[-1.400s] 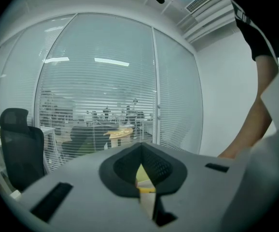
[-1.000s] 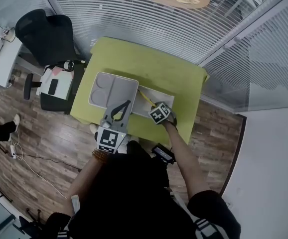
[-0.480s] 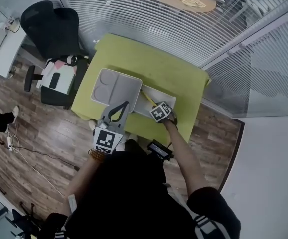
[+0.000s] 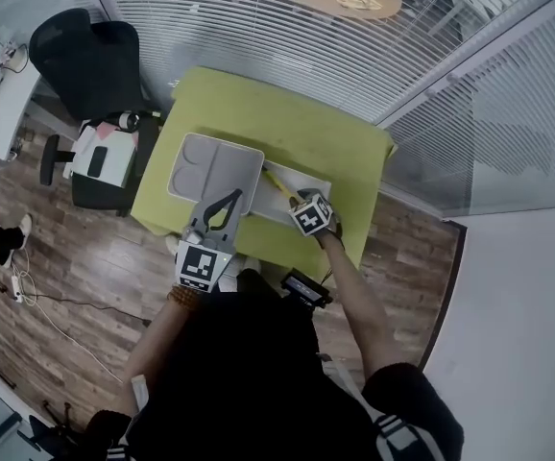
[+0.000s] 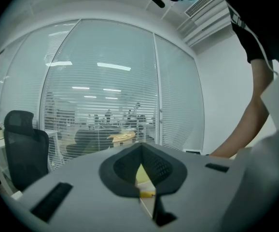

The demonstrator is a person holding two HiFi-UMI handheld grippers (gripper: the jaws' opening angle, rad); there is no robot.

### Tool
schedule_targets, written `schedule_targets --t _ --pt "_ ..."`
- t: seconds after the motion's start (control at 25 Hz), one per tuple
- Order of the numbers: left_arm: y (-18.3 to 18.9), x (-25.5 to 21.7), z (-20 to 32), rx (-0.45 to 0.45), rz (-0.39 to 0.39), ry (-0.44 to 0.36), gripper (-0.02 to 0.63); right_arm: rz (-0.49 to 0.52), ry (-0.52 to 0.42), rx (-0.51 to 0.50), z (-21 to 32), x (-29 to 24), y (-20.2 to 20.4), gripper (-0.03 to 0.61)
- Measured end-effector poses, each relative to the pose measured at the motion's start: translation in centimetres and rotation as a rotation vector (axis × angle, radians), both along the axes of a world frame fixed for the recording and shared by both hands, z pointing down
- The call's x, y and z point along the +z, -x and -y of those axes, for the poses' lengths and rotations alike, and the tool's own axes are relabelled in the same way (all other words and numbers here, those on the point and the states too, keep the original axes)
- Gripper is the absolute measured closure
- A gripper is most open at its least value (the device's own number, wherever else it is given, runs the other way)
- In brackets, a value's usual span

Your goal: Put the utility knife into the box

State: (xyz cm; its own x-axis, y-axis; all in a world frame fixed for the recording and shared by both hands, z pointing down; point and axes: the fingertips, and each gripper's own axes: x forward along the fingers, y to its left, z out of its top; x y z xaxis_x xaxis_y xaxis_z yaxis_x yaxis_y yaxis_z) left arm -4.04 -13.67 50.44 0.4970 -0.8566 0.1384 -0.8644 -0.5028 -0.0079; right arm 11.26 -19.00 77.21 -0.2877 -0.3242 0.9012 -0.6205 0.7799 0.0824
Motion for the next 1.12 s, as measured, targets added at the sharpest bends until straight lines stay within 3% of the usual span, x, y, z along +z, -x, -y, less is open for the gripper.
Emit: schedule_targets --t 0.64,1.12 --pt "-4.7 -3.4 4.3 0.077 -0.008 -0.093 0.604 0.313 -0.216 0.111 2.1 -13.6 0.0 0.503" --pt "-6.5 -6.1 7.6 0.064 -0.018 -0.150 0.604 0.470 -0.419 0.180 2.8 -23.3 0.3 0.512"
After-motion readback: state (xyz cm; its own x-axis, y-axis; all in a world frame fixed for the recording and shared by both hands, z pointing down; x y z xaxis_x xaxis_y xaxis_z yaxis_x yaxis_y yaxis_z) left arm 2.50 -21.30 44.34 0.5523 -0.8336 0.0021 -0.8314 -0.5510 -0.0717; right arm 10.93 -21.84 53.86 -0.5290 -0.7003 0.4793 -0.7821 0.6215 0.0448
